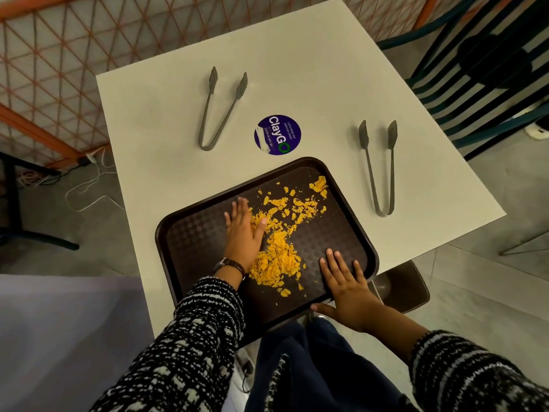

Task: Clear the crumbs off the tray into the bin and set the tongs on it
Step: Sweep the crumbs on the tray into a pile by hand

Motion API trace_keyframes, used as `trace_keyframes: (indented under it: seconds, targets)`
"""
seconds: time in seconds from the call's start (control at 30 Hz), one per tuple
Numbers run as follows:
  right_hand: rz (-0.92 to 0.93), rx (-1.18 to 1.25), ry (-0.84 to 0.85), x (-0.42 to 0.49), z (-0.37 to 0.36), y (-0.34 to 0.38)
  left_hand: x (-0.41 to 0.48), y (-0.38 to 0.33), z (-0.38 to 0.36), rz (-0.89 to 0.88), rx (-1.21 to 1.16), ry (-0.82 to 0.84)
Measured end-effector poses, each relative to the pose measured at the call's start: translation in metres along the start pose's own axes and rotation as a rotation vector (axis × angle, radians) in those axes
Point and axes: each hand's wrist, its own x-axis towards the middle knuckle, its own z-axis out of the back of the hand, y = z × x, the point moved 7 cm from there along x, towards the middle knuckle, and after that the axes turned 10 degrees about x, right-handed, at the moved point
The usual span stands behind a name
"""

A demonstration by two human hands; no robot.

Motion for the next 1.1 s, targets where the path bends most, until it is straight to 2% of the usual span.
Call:
trace_keyframes:
  seconds: [0.13,0.23,0.33,0.43,0.53,0.73,0.97,1.1]
  targets:
    - [0.013,0.045,-0.044,-0.002,0.002,0.000,-0.012,-0.014,-0.001,0.006,-0.230,0.092]
    - [0.026,0.148,-0.129,-0.004,0.010,-0.001,-0.032,0.012,0.011,0.151,-0.322,-0.049]
    - [0.050,0.224,-0.240,0.003,0.031,-0.008,-0.059,0.049,0.016,0.207,-0.227,-0.181]
    - [0.073,0.262,-0.331,0.026,0.058,-0.012,-0.078,0.072,0.003,0.182,-0.074,-0.137]
    - [0.070,0.308,-0.385,0.053,0.080,-0.013,-0.089,0.075,-0.005,0.166,-0.018,-0.110]
    - [0.024,0.242,-0.360,0.089,0.074,0.011,-0.090,0.078,-0.013,0.156,-0.006,-0.034]
    - [0.372,0.297,-0.180,0.066,0.032,0.074,-0.092,0.081,-0.013,0.157,-0.031,-0.034]
    - [0.347,0.320,-0.309,0.076,0.064,0.059,-0.091,0.081,-0.013,0.158,-0.024,-0.029]
